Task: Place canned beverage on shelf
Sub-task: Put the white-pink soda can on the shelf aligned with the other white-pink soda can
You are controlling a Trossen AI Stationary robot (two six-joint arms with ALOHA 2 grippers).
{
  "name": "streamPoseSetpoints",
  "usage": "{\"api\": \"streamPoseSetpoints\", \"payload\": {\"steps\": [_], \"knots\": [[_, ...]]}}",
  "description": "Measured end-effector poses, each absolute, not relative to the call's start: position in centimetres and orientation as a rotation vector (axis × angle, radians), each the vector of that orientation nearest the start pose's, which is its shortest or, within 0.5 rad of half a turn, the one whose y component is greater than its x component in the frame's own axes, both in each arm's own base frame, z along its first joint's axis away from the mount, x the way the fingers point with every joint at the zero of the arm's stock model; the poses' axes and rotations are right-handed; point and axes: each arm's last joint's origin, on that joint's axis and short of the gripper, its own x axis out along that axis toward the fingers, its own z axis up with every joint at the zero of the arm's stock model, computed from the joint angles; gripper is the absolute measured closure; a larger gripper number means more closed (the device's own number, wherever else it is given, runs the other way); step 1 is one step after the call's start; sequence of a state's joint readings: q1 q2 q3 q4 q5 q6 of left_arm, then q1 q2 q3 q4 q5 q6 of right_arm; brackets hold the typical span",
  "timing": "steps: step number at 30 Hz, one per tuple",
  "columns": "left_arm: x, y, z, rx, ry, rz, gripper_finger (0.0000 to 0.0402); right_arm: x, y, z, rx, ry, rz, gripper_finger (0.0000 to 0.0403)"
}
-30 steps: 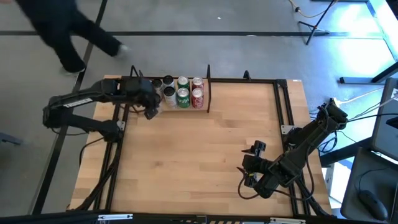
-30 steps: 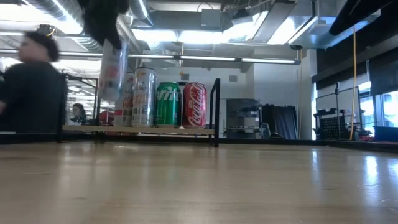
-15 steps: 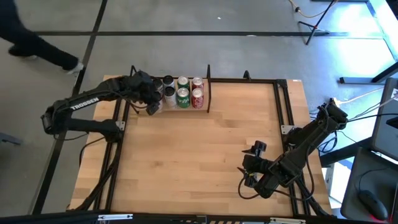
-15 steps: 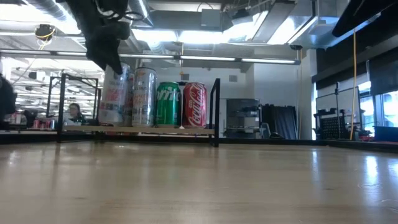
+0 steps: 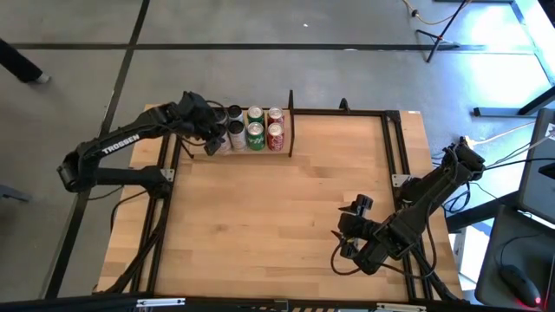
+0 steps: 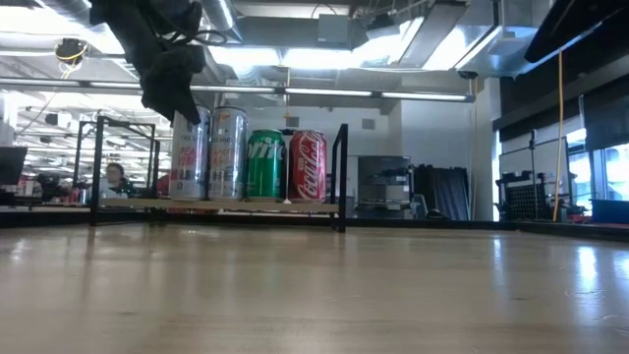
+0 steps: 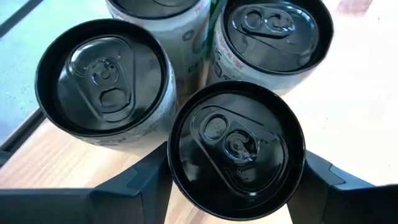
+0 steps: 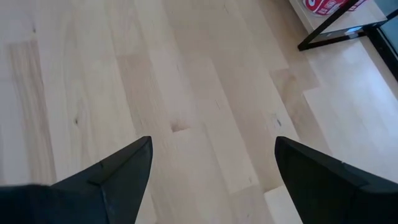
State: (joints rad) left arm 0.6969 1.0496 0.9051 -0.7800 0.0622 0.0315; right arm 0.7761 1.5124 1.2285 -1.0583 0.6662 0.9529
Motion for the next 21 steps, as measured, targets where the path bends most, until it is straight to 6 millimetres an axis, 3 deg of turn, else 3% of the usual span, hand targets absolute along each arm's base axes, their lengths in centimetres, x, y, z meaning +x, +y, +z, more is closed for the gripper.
{"api": "streamPoseSetpoints", "payload": {"steps": [21], "knots": [[14.94, 13.17, 27.92, -0.282, 0.884, 0.600, 0.0128, 20.99, 18.08, 26.77, 0.038, 0.897, -0.396, 0.0077]]}}
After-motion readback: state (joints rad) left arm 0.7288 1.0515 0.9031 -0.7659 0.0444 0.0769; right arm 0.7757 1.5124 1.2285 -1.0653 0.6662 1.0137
